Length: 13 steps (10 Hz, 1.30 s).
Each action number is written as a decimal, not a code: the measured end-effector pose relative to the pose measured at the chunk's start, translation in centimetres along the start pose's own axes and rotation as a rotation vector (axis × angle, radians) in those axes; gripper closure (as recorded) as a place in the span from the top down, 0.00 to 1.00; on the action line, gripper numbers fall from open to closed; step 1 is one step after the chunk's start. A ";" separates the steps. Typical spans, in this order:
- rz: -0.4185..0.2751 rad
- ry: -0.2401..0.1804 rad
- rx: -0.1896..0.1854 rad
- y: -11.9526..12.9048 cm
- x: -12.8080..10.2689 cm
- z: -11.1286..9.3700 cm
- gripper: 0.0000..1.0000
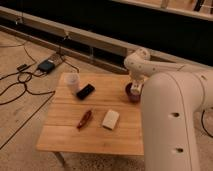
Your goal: Place the bottle in the ceramic bowl
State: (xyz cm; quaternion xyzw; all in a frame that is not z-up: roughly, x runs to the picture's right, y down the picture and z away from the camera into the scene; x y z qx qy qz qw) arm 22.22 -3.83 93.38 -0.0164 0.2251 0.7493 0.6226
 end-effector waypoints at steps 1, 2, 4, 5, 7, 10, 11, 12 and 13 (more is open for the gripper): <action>0.000 0.002 0.012 -0.1 -0.1 0.3 0.00; 0.004 0.006 0.025 -0.1 0.0 0.6 0.00; -0.001 0.021 0.046 0.2 0.3 1.1 0.08; -0.002 0.027 0.050 0.4 0.5 1.2 0.16; -0.002 0.040 0.048 0.8 0.8 1.2 0.36; -0.001 0.051 0.031 1.5 1.2 0.6 0.70; -0.002 0.052 0.027 1.7 1.3 0.3 0.76; 0.001 0.053 0.024 1.7 1.5 0.0 0.80; 0.007 0.054 0.025 1.7 1.7 -0.4 0.80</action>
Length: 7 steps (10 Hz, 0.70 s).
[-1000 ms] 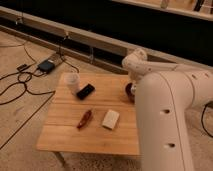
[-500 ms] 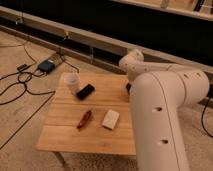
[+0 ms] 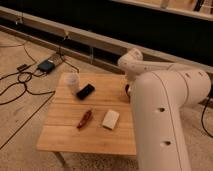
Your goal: Place the bottle in the ceramic bowl
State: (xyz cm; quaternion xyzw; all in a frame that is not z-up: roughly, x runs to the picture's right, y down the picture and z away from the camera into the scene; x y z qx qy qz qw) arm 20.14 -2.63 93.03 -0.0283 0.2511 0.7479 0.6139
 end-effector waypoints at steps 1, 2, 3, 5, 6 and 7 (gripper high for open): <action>0.005 -0.002 0.000 -0.1 0.1 -0.3 0.80; 0.009 -0.005 0.002 -0.2 0.1 -0.6 0.80; 0.013 -0.006 0.004 -0.3 0.1 -0.7 0.80; 0.021 -0.010 0.009 -0.6 0.3 -0.9 0.80; 0.022 -0.012 0.011 -0.6 0.3 -0.9 0.80; 0.023 -0.015 0.011 -0.6 0.3 -1.0 0.80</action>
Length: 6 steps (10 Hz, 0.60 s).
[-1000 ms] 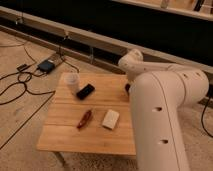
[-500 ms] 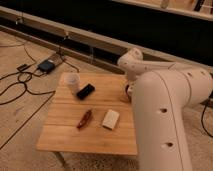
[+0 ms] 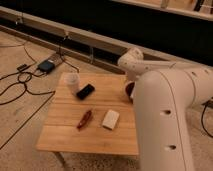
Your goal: Place the bottle in the ceramic bowl
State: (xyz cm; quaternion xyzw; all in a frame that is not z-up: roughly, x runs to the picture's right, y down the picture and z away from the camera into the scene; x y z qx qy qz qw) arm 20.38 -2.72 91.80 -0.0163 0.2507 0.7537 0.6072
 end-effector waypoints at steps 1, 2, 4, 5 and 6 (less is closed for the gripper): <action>0.000 -0.003 -0.002 0.1 0.0 -0.2 0.80; -0.001 -0.007 -0.015 0.5 0.0 -0.6 0.80; -0.013 -0.021 -0.076 2.5 0.3 -2.4 0.80; -0.026 -0.029 -0.101 3.4 0.5 -3.4 0.80; -0.047 -0.037 -0.127 4.3 0.9 -4.5 0.80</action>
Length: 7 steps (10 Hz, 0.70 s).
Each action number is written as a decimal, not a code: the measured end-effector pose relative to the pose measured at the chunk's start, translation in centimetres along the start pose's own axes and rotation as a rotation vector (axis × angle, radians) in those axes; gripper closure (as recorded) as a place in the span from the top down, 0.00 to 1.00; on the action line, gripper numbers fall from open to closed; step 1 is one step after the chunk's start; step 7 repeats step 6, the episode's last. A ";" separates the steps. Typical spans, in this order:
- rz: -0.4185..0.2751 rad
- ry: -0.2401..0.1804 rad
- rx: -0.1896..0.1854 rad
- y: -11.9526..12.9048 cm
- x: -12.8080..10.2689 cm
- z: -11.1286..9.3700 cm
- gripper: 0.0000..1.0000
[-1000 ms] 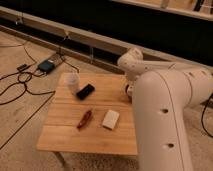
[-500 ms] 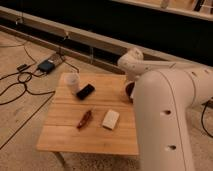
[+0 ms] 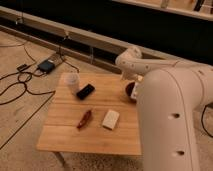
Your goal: Place the bottle in the ceramic bowl
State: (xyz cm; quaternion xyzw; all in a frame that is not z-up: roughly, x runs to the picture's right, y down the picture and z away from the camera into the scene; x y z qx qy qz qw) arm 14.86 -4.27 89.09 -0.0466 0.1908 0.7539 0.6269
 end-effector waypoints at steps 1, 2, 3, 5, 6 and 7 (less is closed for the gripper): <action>-0.031 -0.005 -0.032 1.5 0.7 -1.3 0.80; -0.062 -0.001 -0.058 2.8 1.5 -2.4 0.80; -0.087 0.013 -0.081 4.0 2.5 -3.1 0.80; -0.104 0.023 -0.093 4.7 3.0 -3.5 0.80; -0.102 0.023 -0.093 4.6 3.0 -3.5 0.80; -0.102 0.023 -0.093 4.6 3.0 -3.5 0.80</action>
